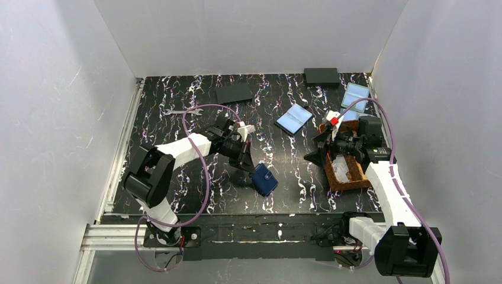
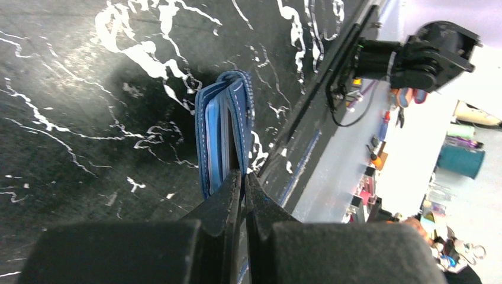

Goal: Take the credit cards out of the card holder
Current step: Move the card holder to the center of the board, then open the card holder at the center of the board.

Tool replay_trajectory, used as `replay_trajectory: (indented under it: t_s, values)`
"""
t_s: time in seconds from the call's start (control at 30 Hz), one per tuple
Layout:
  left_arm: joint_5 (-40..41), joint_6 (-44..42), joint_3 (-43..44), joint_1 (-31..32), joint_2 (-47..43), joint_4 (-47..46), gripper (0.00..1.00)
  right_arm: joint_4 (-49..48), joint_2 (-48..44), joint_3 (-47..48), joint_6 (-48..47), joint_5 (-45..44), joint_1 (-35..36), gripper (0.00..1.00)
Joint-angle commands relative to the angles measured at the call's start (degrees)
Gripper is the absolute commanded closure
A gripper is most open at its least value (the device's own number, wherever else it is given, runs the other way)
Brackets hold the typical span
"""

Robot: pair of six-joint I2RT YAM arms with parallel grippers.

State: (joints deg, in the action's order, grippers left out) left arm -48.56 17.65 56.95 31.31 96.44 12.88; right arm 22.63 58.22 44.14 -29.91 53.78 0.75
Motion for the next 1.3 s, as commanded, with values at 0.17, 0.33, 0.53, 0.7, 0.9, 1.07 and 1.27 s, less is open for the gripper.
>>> replay_trajectory:
  t_s: [0.17,0.33,0.53,0.7,0.9,1.07,1.27]
  values:
    - [12.7,3.0,1.1,1.1,-2.1,-0.9,0.86,3.6,-0.8,-0.5,-6.7,4.4,-0.1,0.02]
    - [25.2,5.0,-1.1,1.1,-9.2,-0.7,0.62,8.0,0.7,0.9,-12.2,2.1,4.6,0.02]
    - [35.9,10.4,-10.8,0.8,-26.0,-7.2,0.09,12.2,4.6,4.0,-18.4,-14.2,21.4,0.0]
    - [29.0,26.1,-22.5,-1.3,-35.9,-17.0,0.02,16.8,8.2,6.2,-31.1,-19.0,31.4,0.0]
    - [28.3,39.0,-31.9,-1.4,-45.2,-16.8,0.03,12.8,14.8,9.0,-29.2,-24.8,41.9,0.04]
    - [30.8,49.0,-39.6,-1.3,-52.1,-16.8,0.04,2.2,19.6,8.1,-23.0,-30.1,48.6,0.19]
    - [32.1,55.8,-43.1,-1.0,-53.6,-16.5,0.16,-2.2,24.4,9.2,-22.7,-35.6,52.5,0.38]
